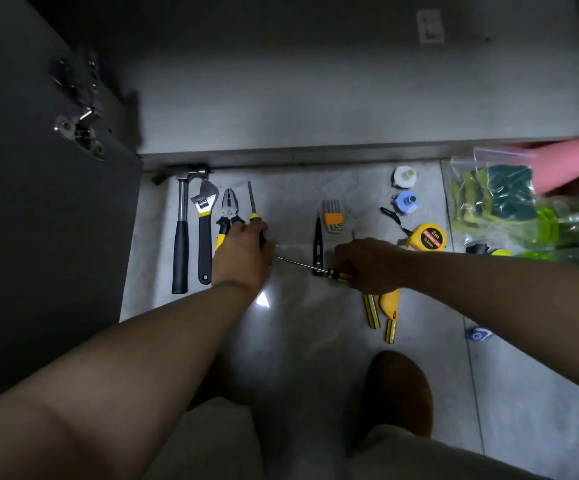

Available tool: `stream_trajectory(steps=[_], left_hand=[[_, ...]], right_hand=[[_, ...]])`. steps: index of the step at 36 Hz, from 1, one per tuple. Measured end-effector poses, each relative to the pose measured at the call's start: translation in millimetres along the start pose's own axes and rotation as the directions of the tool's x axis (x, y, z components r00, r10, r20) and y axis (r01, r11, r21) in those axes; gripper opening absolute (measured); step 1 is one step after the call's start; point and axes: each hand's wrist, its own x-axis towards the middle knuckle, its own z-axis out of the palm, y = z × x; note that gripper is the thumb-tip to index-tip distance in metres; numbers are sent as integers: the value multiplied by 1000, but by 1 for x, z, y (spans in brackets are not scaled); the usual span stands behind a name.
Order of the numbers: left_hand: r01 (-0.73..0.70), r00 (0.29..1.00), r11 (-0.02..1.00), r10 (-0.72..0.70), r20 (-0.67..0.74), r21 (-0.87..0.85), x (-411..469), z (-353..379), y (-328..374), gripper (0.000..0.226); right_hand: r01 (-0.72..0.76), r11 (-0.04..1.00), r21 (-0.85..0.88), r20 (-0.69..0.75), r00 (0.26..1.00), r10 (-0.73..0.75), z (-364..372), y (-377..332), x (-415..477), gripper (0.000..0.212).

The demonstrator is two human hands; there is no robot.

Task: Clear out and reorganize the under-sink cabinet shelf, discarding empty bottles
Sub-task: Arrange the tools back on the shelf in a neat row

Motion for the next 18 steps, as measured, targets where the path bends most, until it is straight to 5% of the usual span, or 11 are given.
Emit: stream_trajectory(steps=[6, 18], left_hand=[[2, 998, 1000, -3, 58, 11, 2, 0, 0, 36], [-73, 988, 988, 54, 145, 133, -3, 0, -6, 41]], right_hand=[[-110, 988, -105, 51, 992, 116, -31, -3, -2, 23], [-241, 864, 442, -241, 896, 373, -8, -88, 53, 24]])
